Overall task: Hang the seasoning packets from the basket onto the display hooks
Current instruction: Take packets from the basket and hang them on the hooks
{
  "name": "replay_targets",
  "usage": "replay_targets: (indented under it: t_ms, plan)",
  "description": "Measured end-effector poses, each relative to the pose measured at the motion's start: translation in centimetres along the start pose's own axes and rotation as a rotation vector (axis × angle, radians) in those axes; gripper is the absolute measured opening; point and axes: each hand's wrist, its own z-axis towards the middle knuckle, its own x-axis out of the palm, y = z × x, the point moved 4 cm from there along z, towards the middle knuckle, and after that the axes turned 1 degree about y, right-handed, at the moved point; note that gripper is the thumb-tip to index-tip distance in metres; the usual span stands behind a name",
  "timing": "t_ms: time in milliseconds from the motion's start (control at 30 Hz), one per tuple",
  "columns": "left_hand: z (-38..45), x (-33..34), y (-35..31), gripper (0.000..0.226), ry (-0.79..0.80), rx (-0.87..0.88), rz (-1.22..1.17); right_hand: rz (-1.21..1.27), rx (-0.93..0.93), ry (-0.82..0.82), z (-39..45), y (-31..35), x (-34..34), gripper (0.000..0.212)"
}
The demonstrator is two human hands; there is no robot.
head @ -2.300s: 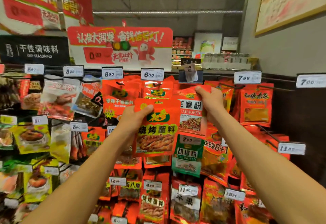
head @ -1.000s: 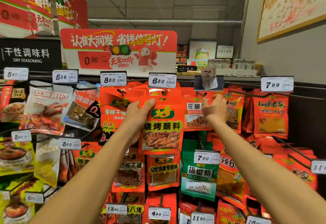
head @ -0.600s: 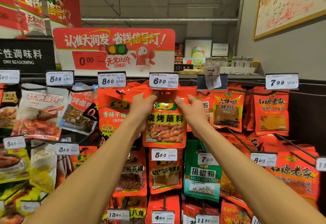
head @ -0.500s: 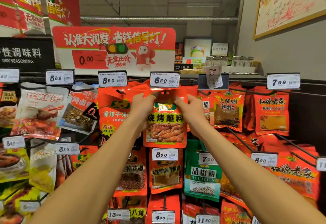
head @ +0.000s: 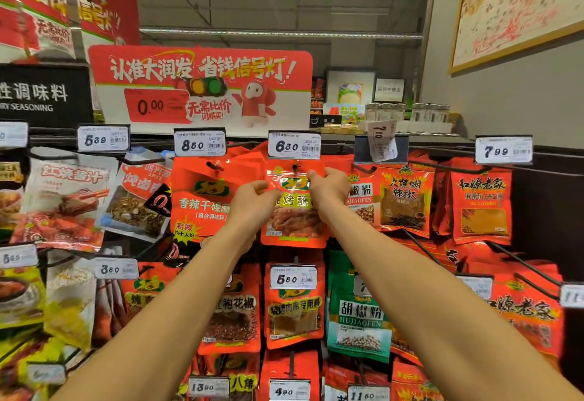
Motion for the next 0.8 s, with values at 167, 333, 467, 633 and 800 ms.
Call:
replay_targets:
  t_ms: [167, 333, 467, 633, 800]
  plan:
    - [-0.7, -0.4, 0.6, 0.023, 0.04, -0.02, -0.064, -0.126, 0.005, 0.002, 0.4, 0.0, 0.2, 0.054]
    - [-1.9, -0.9, 1.0, 0.014, 0.052, -0.094, -0.184, -0.195, -0.013, 0.028, -1.5, -1.5, -3.8, 0.04]
    - [-4.0, -0.8, 1.5, 0.016, 0.1, -0.114, -0.207, 0.057, 0.031, 0.16, -4.7, -3.6, -8.5, 0.015]
    - [-8.7, 0.4, 3.8, 0.014, 0.122, -0.137, -0.168, 0.2, 0.049, 0.374, -9.6, -6.6, -15.8, 0.017]
    - [-15.4, 2.7, 9.1, 0.013, 0.103, -0.261, -0.201, 0.325, 0.224, 0.416, -13.8, -14.0, -21.8, 0.021]
